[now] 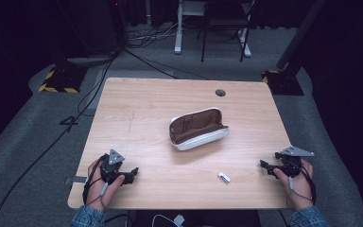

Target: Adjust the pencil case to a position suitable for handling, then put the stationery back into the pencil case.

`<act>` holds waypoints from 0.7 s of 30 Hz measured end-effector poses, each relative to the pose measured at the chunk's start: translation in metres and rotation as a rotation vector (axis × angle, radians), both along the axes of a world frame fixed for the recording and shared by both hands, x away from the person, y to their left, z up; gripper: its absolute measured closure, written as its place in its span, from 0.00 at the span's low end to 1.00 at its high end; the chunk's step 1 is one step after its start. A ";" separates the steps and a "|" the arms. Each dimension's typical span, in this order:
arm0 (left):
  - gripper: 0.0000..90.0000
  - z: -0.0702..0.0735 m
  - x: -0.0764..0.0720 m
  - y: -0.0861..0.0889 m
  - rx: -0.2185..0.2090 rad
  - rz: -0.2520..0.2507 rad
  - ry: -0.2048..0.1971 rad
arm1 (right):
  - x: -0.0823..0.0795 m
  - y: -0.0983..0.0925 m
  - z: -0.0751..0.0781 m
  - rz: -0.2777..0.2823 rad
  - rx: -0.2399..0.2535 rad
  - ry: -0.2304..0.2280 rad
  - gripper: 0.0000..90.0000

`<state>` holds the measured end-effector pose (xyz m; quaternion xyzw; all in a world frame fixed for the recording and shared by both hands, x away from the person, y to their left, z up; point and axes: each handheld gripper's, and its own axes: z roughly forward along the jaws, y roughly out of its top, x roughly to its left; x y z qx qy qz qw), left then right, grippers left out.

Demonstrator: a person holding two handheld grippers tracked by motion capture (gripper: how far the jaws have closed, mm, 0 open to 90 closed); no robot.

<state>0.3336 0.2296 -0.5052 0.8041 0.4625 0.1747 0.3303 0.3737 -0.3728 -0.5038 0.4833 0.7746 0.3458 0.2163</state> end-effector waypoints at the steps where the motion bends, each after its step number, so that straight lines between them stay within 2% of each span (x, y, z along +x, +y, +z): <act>1: 0.16 0.000 0.000 0.000 0.001 0.000 0.000 | 0.000 0.000 0.000 -0.004 0.003 -0.001 0.28; 4: 0.16 0.001 0.002 0.000 0.005 -0.007 0.007 | -0.001 -0.001 0.000 -0.005 0.007 -0.006 0.32; 6: 0.16 0.000 0.004 -0.001 0.000 -0.012 0.001 | -0.004 -0.001 0.002 -0.005 0.008 0.009 0.33; 7: 0.16 0.000 0.004 -0.002 -0.004 -0.005 0.002 | -0.005 -0.001 0.004 -0.004 0.007 0.006 0.33; 8: 0.16 0.001 0.006 -0.001 0.011 -0.015 -0.001 | -0.007 -0.001 0.005 -0.003 0.008 -0.001 0.34; 10: 0.16 0.000 0.006 -0.003 -0.004 -0.009 0.002 | -0.011 -0.001 0.010 0.002 0.010 -0.012 0.34; 16: 0.16 0.000 0.009 -0.004 0.006 -0.020 -0.002 | -0.019 0.003 0.019 0.020 0.017 -0.029 0.35; 21: 0.16 0.000 0.011 -0.006 0.001 -0.022 0.002 | -0.026 0.012 0.023 0.045 0.025 -0.009 0.35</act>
